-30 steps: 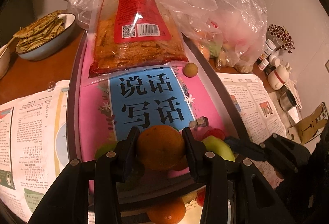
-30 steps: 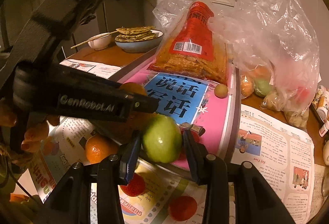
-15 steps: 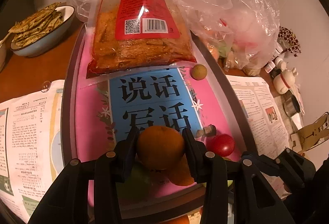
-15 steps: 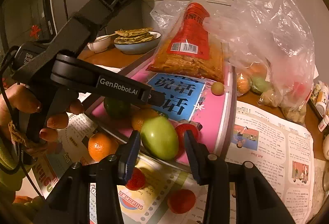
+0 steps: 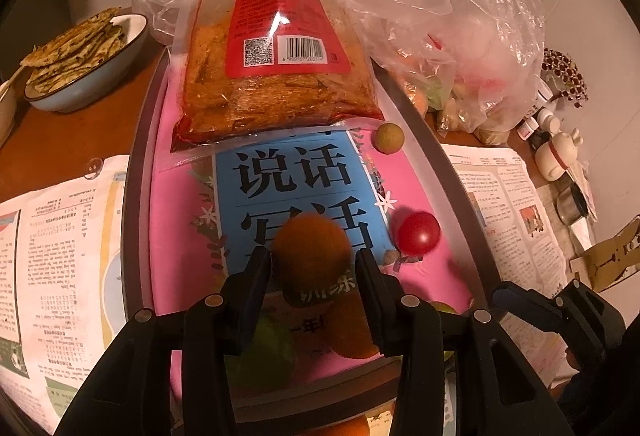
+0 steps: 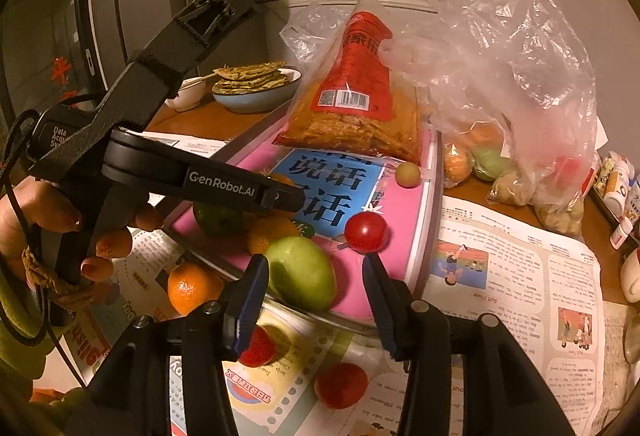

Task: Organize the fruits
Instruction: 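Lower the orange onto the pink book and open the left tool, then withdraw both open tools from the tray toward the fruit on the newspaper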

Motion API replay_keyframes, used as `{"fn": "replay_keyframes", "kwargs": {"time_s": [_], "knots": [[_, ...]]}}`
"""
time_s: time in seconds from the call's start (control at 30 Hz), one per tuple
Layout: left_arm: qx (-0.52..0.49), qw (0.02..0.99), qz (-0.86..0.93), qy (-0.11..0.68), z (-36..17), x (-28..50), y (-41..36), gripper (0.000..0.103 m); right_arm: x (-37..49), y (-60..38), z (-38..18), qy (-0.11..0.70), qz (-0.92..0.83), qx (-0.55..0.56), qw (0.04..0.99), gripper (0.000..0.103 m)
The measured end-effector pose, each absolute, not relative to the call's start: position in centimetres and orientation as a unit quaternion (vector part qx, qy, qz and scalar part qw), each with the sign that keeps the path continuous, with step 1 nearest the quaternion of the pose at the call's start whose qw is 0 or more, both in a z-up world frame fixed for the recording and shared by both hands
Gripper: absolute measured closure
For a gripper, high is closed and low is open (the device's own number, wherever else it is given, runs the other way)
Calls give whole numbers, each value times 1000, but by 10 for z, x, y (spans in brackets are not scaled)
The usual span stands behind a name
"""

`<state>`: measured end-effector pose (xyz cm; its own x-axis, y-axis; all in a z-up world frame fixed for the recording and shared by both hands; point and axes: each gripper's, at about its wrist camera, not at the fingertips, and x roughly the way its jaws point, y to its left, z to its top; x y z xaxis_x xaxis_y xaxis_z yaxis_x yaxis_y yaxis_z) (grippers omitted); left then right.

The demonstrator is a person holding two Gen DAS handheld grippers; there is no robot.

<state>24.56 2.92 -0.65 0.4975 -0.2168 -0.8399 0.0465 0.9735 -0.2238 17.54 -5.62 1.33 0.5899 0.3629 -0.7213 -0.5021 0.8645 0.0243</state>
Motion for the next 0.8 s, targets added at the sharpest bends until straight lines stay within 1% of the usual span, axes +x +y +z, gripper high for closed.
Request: {"fn": "replay_keyframes", "kwargs": {"time_s": [0.17,0.23,0.37,0.47,0.53,0.63,0.73,0.8], "knots": [[-89,863,-76,492,-5,242,31,57,175,-58,15,381,238,-90,889,52],[-91,864,-76,489,-3,240,32,57,174,-59,17,379,237,-88,890,48],[-94,868,-76,482,2,233,35,57,174,-60,18,379,232,-87,891,48],[-95,873,-73,474,8,227,37,48,173,-61,19,378,229,-86,893,47],[-96,875,-74,469,12,223,38,48,172,-61,20,378,227,-85,894,43],[-97,878,-74,462,17,217,40,48,171,-63,21,377,224,-82,895,42],[-96,882,-74,455,23,211,41,43,170,-64,23,375,220,-81,897,42],[-96,885,-73,450,26,207,41,40,170,-66,25,374,217,-79,898,39]]}}
